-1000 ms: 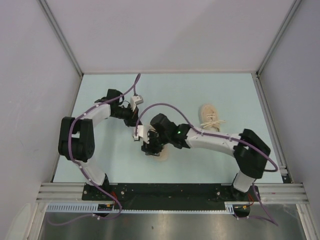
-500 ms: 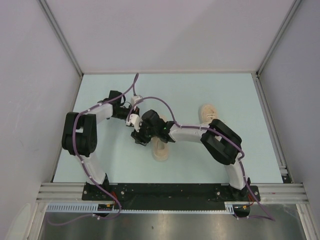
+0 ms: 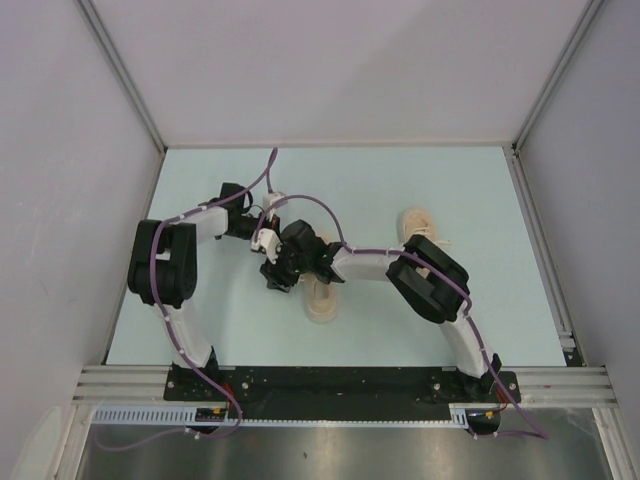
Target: Tie the shoes
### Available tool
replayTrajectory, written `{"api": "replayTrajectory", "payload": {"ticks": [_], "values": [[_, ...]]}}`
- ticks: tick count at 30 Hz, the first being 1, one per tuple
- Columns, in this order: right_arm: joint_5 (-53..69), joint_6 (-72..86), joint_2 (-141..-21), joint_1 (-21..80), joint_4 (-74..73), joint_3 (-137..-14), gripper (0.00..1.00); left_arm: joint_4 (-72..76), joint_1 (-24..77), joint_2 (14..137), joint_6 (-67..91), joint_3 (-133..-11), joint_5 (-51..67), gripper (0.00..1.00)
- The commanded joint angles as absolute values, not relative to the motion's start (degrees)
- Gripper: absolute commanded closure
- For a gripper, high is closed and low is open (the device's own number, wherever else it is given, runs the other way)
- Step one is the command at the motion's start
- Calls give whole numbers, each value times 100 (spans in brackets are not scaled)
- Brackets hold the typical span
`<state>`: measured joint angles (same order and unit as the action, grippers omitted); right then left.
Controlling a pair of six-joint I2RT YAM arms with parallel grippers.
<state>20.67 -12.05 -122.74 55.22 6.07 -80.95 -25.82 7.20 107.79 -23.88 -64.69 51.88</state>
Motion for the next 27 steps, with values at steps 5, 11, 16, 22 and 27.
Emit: {"api": "replayTrajectory", "payload": {"ticks": [5, 11, 16, 22, 27], "values": [[2057, -1476, -12559, 5564, 783, -8288, 52, -2540, 686, 10837, -2329, -6697, 5449, 100], [2092, -1626, -12560, 5572, 510, -8288, 88, -2601, 677, 10846, -2373, -6767, 5441, 100], [2276, -1548, -12104, 5590, 387, -8288, 100, -2619, 677, 10811, -2373, -6803, 5397, 100], [2443, -1240, -11111, 5476, 45, -8279, 100, -2786, 686, 10653, -2408, -6952, 5326, 100], [2601, -897, -10644, 5177, -350, -8192, 100, -2821, 694, 10547, -2329, -7031, 5265, 100]]}}
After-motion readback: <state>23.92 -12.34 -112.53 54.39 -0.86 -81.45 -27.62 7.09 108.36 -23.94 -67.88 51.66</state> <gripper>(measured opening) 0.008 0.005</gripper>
